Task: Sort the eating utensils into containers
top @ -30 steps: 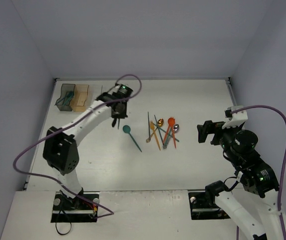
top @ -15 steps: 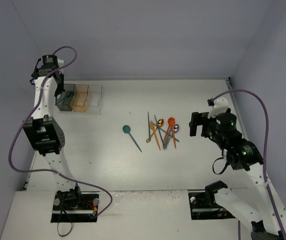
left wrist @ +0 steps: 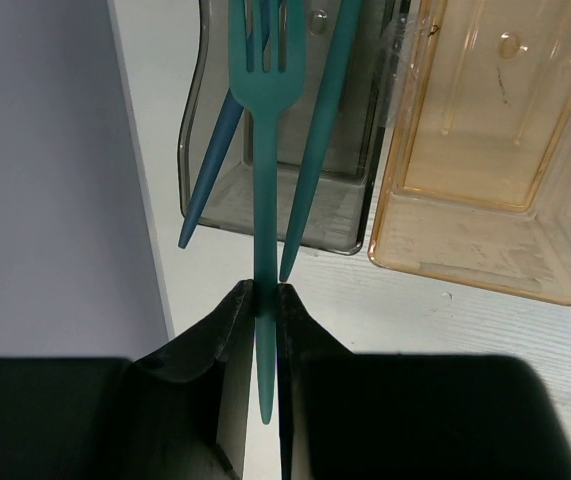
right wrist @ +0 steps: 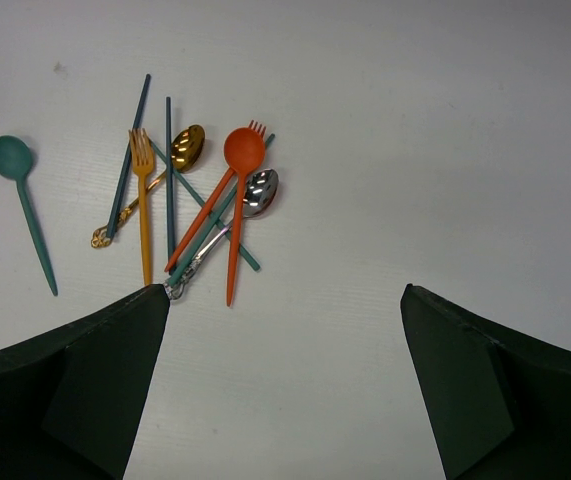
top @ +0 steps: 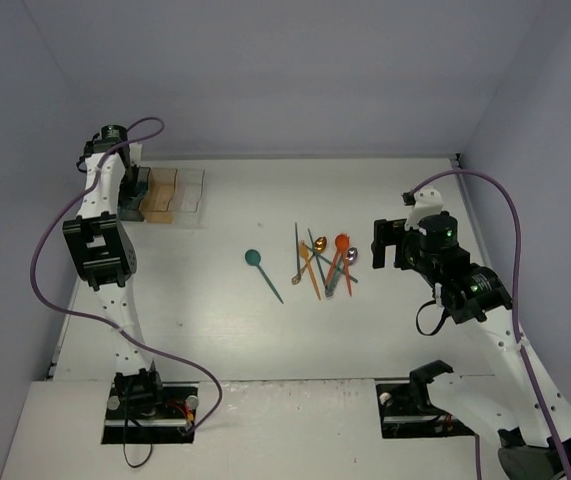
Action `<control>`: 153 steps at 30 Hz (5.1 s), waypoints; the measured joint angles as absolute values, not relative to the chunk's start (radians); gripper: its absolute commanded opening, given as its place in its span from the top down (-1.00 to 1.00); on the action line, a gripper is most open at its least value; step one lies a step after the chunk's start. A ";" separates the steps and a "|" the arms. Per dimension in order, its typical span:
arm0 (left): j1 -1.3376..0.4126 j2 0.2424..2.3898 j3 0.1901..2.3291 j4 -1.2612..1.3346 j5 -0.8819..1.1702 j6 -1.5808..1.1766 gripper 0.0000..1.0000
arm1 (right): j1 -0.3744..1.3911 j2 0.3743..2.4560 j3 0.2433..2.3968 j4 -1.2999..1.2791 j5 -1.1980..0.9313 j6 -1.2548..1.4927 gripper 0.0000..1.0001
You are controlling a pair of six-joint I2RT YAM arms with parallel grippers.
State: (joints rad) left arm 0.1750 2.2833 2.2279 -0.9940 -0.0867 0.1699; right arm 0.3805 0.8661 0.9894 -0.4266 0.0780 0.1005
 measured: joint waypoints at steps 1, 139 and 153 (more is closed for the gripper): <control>0.177 2.288 2.232 -0.996 -0.084 0.170 0.93 | 0.381 0.866 0.989 -0.426 0.078 0.100 -1.00; -0.926 2.039 1.461 -0.512 -0.376 -1.140 0.77 | 0.408 0.587 0.989 -0.432 0.045 0.153 -1.00; -0.925 1.995 1.445 -0.561 -0.305 -0.926 1.00 | 0.408 0.587 0.989 -0.432 0.045 0.152 -1.00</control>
